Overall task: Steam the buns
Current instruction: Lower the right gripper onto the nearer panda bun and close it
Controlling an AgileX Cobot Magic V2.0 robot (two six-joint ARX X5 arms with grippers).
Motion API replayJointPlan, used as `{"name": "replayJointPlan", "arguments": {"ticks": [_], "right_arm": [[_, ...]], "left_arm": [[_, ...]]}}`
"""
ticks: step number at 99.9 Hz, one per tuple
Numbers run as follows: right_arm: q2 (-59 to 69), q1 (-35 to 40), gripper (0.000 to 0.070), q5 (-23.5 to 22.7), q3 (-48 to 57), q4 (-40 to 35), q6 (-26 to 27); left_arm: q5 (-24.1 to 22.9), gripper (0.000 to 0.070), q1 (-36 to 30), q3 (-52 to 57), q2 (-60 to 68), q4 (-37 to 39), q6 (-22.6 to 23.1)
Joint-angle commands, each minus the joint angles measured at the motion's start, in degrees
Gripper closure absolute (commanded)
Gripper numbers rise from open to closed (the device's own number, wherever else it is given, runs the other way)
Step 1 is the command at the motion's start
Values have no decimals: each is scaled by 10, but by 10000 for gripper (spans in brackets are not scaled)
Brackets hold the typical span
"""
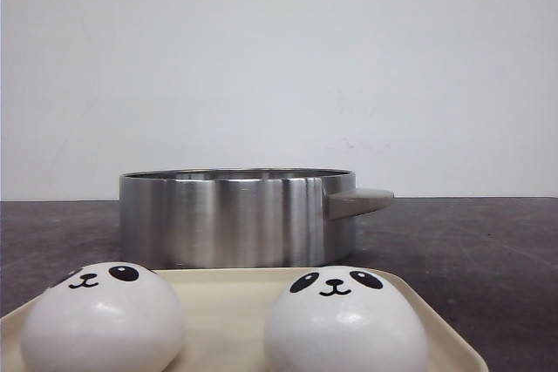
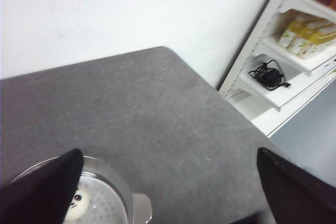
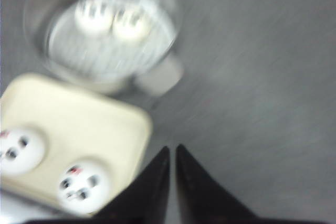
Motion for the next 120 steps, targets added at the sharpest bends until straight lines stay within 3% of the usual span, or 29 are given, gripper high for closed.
{"name": "replayJointPlan", "arguments": {"ticks": [1,4,21,40,73,77,81,84,90,120], "right_arm": [[13,5,66,-70,-32,70,28],[20,5,25,-86,-46,91,37],[88,4,32,-106,-71,112,55],[179,7,33,-200,-71,137,44],[266,23,94,-198,-71,150,40],[268,23,139,-194,-71,151,40],[268,23,243,-183,-71,152,37],[268,23,368,-175,-71,154,35],[268,23,700,-167,-71,155,20],[240,24,689,-124,-45,160,-28]], "left_arm": [[-10,74,-9,12,-8,-21,10],[-15,75,-11,12,-18,-34,10],[-47,75,-14,12,-66,-90,10],[-83,74,-14,12,-100,-115,10],[-94,74,-14,12,-117,-143,10],[-94,74,-14,12,-117,-143,10],[-94,74,-14,12,-117,-143,10],[-94,74,-14,12,-117,-143,10],[-94,74,-14,12,-117,-143,10],[-94,74,-14,12,-117,-143,10]]}}
